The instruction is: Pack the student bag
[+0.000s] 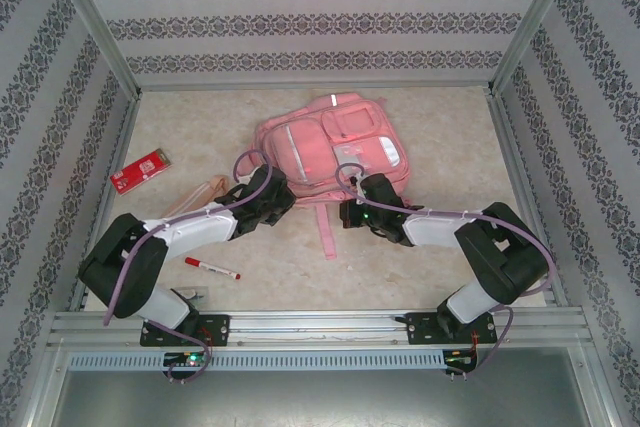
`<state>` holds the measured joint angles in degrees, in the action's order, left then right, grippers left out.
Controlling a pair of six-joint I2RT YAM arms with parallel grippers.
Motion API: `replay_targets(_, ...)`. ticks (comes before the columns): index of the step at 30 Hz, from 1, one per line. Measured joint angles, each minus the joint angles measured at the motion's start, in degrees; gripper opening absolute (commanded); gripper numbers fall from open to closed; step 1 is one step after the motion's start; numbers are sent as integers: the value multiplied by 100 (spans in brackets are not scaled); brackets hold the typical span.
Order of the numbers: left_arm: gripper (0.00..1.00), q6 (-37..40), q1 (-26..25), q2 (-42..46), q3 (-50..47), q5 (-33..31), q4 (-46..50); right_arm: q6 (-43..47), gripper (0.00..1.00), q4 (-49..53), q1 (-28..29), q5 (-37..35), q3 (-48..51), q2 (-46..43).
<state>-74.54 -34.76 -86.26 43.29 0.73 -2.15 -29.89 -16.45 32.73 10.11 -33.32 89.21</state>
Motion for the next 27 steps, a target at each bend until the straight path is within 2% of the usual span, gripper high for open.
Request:
replay_targets(4,0,87,17,-160,0,170,-61,-39,22,195,-111,-175,105,-234)
replay_targets(6,14,109,37,-201,7,273,-96,-50,23,361,-151,-258,160,-466)
replay_targets(8,22,151,42,-219,13,387,-96,-83,24,595,-175,-398,175,-763)
replay_targets(11,42,269,79,-236,37,688,-85,-149,26,1102,-291,-798,195,-1349)
replay_targets(13,49,382,76,-238,94,855,-20,-160,27,1401,-337,-1088,195,-1777)
replay_targets(18,56,723,74,181,149,999,501,-164,26,2155,-339,-1541,39,-2476)
replay_targets(23,67,1541,76,1027,588,796,1665,111,25,2647,-308,-1495,-518,-2341)
replay_targets(27,69,2470,151,1217,1102,426,2295,411,27,2697,-61,-1137,-861,-1982)
